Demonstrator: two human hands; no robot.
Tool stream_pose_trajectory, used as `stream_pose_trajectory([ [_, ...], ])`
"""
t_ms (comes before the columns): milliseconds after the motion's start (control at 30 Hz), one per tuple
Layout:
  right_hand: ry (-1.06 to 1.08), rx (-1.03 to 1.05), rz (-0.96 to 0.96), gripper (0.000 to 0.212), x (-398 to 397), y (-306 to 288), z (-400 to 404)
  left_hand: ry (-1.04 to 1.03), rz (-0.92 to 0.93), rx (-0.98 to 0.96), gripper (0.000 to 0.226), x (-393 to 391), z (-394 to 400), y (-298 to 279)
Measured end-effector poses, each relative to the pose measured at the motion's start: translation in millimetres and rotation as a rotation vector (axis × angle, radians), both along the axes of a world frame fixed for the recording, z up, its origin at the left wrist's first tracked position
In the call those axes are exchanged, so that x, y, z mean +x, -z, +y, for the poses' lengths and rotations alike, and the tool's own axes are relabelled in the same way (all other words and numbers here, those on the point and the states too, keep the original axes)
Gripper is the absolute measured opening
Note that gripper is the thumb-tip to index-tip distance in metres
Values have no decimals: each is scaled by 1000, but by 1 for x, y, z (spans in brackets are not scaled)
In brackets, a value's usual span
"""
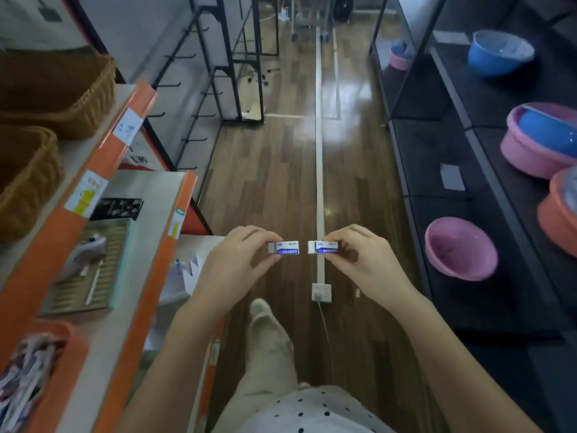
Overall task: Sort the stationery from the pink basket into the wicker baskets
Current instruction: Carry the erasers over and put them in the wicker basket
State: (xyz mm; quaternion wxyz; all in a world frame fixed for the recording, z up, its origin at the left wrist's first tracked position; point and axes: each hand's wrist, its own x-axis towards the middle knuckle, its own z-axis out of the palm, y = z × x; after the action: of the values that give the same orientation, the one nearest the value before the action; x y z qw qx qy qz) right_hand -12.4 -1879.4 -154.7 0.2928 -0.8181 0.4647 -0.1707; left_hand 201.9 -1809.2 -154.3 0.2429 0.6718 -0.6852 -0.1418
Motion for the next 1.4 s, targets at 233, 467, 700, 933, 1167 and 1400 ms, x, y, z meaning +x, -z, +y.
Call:
stream_pose_trajectory([
  [233,-13,-21,-17,23,75,3,-129,-20,11,-35,21,76,-126,0],
  [467,-41,-30,-36,22,148,-6,-238,-32,-60,-82,20,148,-225,-9],
  [700,-240,-84,-43,22,219,-20,-320,-174,-60,-124,22,198,-272,-24],
  [933,-591,-191,-151,21,307,-61,-383,-459,-221,-167,23,235,-279,-64],
  [1167,-939,-234,-340,22,389,-85,-388,-824,-389,-201,25,251,-244,-93],
  [1400,-1228,-220,-368,26,456,-94,-351,-1098,-440,-138,25,259,-194,-108],
])
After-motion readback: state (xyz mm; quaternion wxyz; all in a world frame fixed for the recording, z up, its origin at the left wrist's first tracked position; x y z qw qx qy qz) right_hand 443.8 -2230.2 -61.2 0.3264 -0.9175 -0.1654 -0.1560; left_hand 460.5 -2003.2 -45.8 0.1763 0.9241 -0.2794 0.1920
